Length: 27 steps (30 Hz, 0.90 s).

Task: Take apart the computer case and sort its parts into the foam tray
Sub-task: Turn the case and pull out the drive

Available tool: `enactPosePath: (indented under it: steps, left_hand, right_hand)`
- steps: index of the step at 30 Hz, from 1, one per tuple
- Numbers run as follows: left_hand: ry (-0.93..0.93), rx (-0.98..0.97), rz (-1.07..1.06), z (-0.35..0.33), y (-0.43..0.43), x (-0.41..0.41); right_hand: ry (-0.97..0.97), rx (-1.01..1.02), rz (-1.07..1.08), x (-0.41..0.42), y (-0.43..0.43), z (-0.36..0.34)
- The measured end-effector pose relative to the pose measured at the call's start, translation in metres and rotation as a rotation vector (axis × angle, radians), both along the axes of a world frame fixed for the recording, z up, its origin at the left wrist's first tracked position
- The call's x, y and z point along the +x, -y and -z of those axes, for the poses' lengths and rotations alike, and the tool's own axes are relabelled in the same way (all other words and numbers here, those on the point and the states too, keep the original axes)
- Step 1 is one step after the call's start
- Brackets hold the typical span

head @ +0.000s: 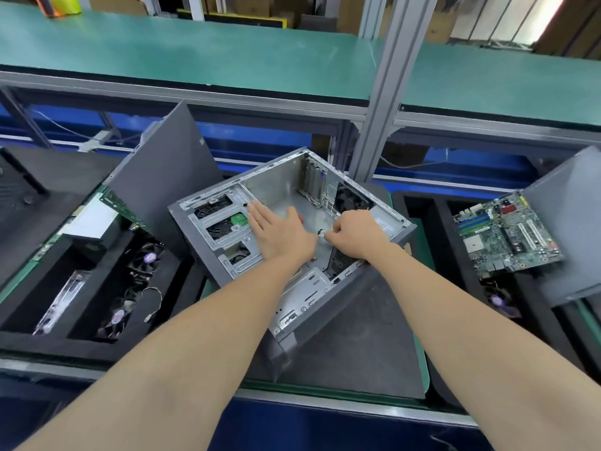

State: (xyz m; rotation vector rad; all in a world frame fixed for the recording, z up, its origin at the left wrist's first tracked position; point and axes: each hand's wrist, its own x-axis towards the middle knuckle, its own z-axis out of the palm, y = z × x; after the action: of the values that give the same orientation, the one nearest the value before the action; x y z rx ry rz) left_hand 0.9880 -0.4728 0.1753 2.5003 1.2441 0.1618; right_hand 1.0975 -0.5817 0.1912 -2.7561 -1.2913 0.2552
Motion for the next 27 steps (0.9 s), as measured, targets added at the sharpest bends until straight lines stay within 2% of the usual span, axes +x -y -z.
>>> enactPosePath:
  steps: [13, 19, 24, 27]
  left_hand:
    - [0.115, -0.097, 0.459, -0.01, -0.075, -0.02]
    - [0.051, -0.081, 0.768, -0.024, -0.104, -0.023]
    - [-0.008, -0.08, 0.762, -0.024, -0.117, -0.032]
    - [0.042, -0.111, 0.656, -0.019, -0.108, -0.036]
  right_hand:
    - [0.111, -0.055, 0.192, -0.083, -0.016, 0.008]
    - [-0.112, 0.015, 0.253, -0.128, -0.034, 0.0]
    - [-0.33, 0.069, 0.233, -0.139, -0.055, -0.007]
    - [-0.439, 0.126, 0.154, -0.129, -0.049, -0.008]
